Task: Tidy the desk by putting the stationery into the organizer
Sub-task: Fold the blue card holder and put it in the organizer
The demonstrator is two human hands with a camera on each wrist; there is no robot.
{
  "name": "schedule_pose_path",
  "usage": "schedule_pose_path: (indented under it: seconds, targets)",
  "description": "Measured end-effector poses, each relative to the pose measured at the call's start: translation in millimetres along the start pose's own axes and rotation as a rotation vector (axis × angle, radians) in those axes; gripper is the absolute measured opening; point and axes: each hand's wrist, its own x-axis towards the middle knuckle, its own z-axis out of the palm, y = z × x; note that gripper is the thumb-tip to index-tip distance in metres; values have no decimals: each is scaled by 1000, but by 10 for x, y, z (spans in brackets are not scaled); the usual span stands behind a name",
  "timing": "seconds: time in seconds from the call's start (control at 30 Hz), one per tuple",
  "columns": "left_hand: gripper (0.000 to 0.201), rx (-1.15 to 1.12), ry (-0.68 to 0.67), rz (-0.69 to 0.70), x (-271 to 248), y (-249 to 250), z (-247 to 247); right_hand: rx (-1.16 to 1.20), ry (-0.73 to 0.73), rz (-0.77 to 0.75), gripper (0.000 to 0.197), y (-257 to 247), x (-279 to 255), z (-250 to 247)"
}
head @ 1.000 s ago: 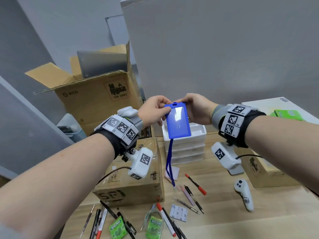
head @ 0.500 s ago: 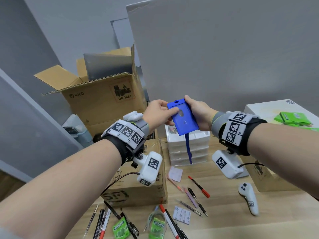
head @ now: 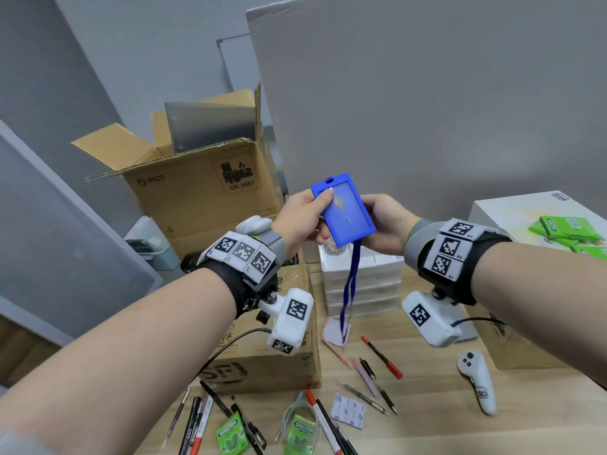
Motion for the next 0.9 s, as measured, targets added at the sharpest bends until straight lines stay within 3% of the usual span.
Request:
schedule_pose_path:
  seconds: [0.1,0.23,0.47,0.9]
  targets:
    - [23,-55,10,-31,25,29,-28,-70,-23,-14,41,73,-2,-5]
    - [22,-176,86,-69,96,96,-69,-103,-31,-27,17,144,8,3]
    - [23,-100,191,-80,181,100,-163,-254,-53,-52,15,284,35,96]
    - [21,43,370,-91,260,-160,-460,-294,-89,-44,20,378,-16,267]
